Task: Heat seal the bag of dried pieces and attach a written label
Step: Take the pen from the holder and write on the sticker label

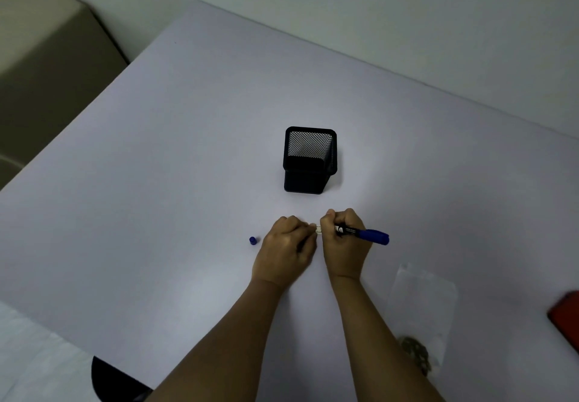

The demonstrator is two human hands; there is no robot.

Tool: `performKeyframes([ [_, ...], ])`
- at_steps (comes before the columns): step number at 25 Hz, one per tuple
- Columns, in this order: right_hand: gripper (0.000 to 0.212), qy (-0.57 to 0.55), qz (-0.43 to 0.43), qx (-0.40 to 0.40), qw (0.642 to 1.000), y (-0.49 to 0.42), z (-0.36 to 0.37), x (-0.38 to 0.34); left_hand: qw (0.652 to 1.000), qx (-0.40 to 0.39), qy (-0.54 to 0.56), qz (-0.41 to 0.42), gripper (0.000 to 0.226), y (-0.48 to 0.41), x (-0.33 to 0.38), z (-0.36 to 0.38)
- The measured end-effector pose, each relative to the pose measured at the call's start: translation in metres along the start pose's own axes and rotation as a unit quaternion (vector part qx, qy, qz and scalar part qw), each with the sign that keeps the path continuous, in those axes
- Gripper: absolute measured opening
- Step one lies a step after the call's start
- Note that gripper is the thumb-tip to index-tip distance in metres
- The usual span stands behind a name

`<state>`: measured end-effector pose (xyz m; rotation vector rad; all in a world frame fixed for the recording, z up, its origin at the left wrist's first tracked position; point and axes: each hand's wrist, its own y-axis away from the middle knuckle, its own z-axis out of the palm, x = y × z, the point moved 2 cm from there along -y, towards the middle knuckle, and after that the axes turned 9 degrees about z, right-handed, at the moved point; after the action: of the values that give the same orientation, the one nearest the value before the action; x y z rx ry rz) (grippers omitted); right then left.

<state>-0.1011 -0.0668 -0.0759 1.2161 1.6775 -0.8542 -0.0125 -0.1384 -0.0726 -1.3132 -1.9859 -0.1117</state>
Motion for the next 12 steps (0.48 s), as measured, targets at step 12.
performKeyframes([
  [12,0.027,0.004,-0.03,-0.004,1.0,0.0002,0.0008,-0.0028,1.0,0.0,-0.003,0.001,0.019,0.001,-0.0005,0.0014],
])
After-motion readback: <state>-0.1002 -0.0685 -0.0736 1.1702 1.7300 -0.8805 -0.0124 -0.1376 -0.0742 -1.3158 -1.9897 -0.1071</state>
